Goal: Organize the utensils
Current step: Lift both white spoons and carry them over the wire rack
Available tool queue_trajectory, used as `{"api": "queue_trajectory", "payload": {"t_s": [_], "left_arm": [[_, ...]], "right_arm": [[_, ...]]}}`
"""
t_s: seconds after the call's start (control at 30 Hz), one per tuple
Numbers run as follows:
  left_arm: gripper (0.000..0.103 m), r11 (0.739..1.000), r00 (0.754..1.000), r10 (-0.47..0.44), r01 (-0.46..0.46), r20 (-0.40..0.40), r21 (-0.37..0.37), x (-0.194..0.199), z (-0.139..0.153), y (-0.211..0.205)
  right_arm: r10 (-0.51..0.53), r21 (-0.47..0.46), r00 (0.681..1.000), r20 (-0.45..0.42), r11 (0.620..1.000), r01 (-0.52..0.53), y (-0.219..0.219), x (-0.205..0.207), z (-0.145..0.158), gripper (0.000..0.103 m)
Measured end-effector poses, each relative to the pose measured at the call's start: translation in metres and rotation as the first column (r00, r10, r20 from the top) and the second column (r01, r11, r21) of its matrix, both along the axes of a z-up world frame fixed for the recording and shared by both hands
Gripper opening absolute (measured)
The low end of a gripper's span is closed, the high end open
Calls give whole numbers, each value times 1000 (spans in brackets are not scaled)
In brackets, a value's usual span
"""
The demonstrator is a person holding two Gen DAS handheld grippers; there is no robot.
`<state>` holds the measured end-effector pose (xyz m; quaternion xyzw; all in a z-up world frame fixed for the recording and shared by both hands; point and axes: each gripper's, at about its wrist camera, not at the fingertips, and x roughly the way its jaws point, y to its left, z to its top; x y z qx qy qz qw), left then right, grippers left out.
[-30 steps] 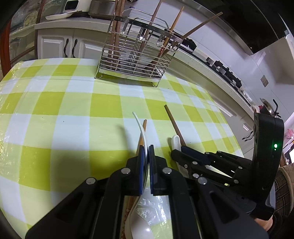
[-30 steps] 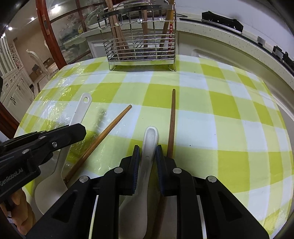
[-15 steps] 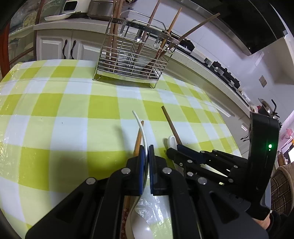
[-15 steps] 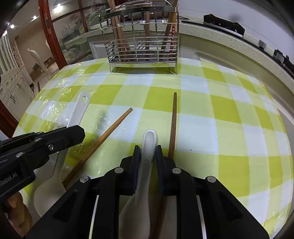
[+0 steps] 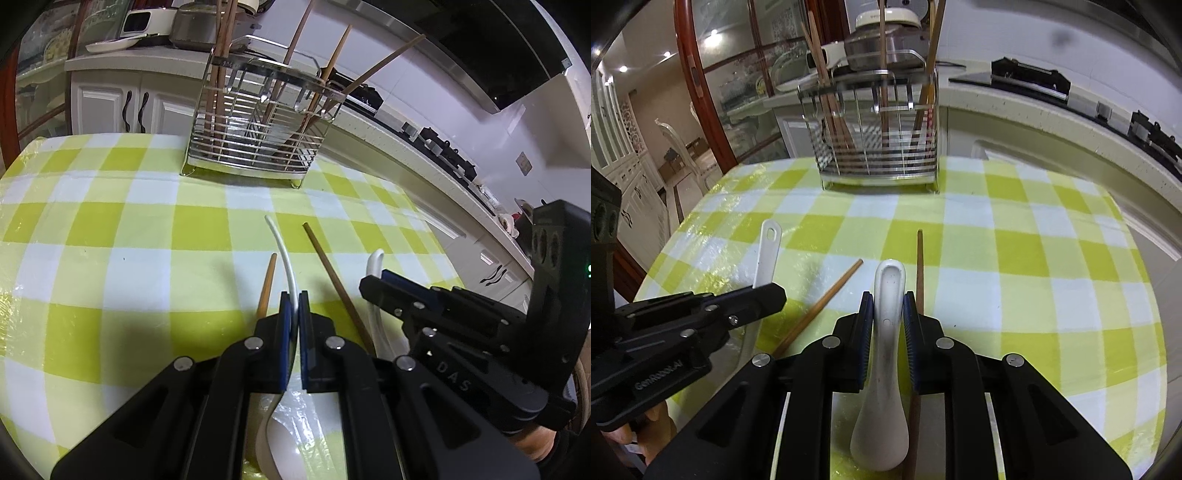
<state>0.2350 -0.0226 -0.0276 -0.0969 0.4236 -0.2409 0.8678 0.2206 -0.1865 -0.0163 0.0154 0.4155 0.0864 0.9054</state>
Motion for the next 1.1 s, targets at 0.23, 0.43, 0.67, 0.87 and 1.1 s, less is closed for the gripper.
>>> {"api": "queue_trajectory", "payload": {"t_s": [0.23,0.43,0.67,0.87,1.1], "left_arm": [[4,1000,1000,2,-2,27,-2,-5,12,-1],[4,1000,999,12,-12,52,-6,-9,21,1],[4,998,990,33,-40,141,50,-19,34,-1],[4,993,974,46,-68,222,94,-29,45,-5],[4,990,965,79,-106,252,95,-31,49,0]], "right_arm": [[6,-4,999,41,1000,-5,0,-8,17,16],[5,-20,997,72,1000,-3,1,-15,27,16],[3,-23,995,96,1000,-1,0,-20,35,16],[-1,-19,995,104,1000,3,-2,-23,37,16],[-7,-15,994,113,1000,9,-4,-26,39,16]]}}
